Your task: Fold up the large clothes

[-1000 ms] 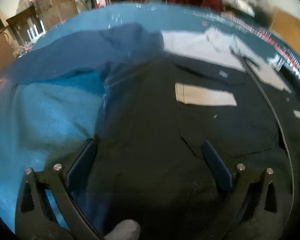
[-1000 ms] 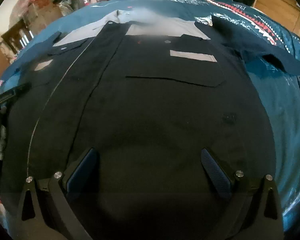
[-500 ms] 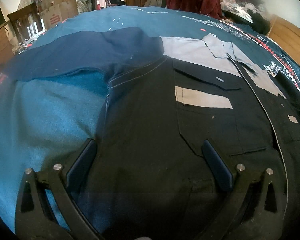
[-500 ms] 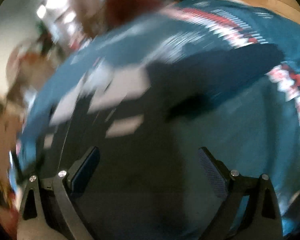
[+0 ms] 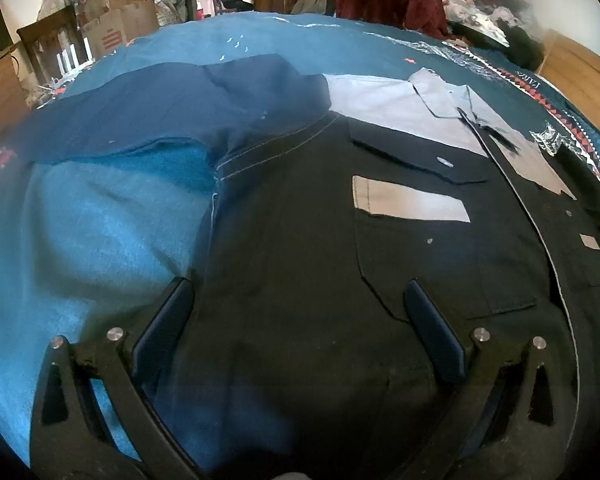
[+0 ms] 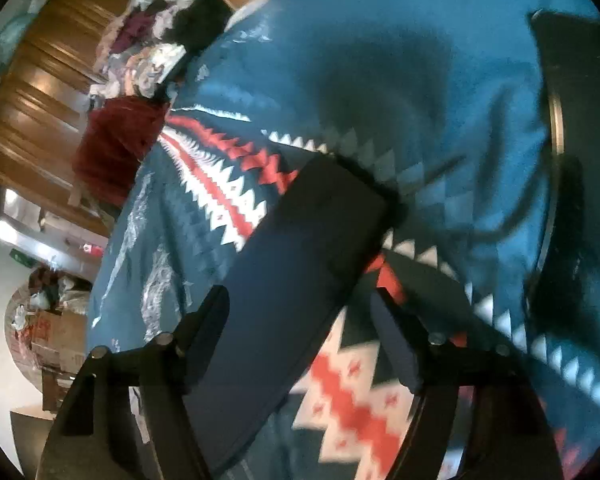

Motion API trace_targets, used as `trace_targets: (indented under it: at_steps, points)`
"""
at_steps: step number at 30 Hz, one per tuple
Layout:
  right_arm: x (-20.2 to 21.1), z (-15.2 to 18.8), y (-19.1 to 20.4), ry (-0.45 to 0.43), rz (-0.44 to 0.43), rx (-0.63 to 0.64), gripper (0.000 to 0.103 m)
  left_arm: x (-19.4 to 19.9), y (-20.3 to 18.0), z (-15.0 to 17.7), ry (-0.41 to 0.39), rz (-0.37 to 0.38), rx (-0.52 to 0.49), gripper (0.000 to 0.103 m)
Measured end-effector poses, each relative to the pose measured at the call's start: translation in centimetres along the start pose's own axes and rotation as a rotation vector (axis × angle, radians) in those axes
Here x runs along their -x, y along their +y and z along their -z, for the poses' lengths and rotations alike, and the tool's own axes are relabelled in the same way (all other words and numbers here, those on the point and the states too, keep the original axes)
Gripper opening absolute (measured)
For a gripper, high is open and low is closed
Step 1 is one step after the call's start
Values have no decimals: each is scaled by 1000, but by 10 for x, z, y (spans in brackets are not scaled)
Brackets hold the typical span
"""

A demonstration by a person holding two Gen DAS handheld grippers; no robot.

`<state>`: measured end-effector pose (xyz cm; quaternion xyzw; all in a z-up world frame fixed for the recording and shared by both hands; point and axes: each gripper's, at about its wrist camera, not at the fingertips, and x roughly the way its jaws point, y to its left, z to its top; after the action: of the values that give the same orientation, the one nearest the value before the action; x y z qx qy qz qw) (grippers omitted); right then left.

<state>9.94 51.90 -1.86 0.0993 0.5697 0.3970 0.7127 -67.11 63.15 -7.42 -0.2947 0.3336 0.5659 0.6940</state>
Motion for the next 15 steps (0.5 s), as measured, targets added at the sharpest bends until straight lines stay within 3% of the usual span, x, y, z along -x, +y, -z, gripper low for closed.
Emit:
trace_targets:
  at_steps: [9, 10, 11, 12, 13, 15]
  points:
    - [-38, -8, -29, -1, 31, 69, 70, 0, 1, 1, 3, -14, -2, 103]
    - [-44, -7, -31, 7, 40, 75, 65, 0, 1, 1, 3, -15, -2, 103]
    - [-47, -6, -30, 15, 51, 82, 51, 0, 2, 1, 3, -16, -2, 103]
    - [-47, -4, -28, 15, 71, 86, 29, 0, 2, 1, 3, -15, -1, 103]
    - [-43, -2, -22, 8, 69, 85, 21, 1, 2, 0, 3, -15, -1, 103]
    - [-20, 7, 17, -42, 4, 143, 19, 1, 2, 0, 0, -12, 2, 103]
